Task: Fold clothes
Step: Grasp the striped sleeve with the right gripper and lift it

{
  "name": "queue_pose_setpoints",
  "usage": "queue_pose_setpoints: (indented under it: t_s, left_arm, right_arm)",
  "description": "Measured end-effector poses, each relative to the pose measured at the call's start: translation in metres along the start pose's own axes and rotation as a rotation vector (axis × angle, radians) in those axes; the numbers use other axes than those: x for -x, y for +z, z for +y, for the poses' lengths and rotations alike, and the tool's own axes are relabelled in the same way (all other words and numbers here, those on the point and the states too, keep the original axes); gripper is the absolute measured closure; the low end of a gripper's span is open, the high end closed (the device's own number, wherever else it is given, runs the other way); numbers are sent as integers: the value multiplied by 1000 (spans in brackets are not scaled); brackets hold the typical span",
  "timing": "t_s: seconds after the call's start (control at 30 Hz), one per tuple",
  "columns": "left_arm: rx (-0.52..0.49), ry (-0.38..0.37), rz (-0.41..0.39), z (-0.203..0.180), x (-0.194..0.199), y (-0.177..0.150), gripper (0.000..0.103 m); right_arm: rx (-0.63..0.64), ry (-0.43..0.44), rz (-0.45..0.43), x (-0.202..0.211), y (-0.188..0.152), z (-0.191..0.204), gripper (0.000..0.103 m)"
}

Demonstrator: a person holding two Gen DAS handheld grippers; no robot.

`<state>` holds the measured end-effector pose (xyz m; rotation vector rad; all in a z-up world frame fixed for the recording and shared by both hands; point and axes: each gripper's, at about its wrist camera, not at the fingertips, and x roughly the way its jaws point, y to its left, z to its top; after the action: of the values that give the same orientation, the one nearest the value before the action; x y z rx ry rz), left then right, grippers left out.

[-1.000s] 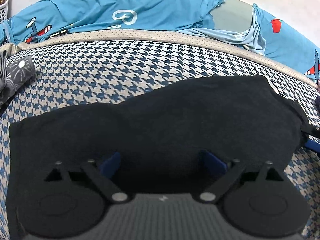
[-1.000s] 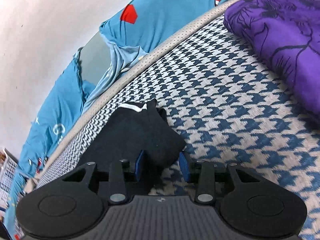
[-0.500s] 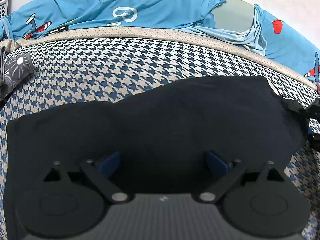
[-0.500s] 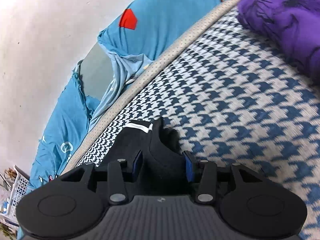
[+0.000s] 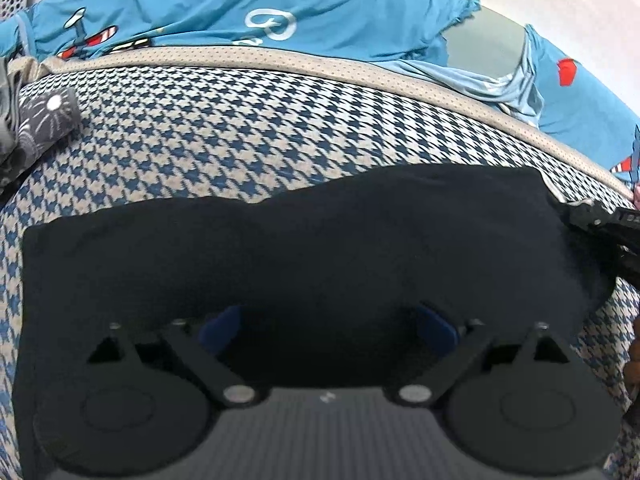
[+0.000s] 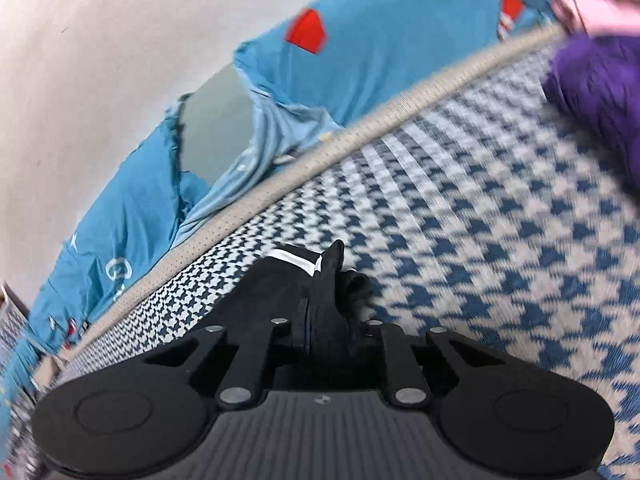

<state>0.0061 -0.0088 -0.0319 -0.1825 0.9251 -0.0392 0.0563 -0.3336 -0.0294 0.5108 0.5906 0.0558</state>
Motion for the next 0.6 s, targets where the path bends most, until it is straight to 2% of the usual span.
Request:
queue_pose_setpoints:
  t_s: [0.2,0.43,0.6]
  left_arm:
    - [41,11,-4,18,4,1,9]
    - [72,29,-14,36,11,1,9]
    - [85,33,-21,45,14,2,8]
  right_arm:
    - [264,38,-78,17,-4,55,89]
    - [584,104,-86,26,-46,113,90]
    - [723,137,-59,26,-77,130,90]
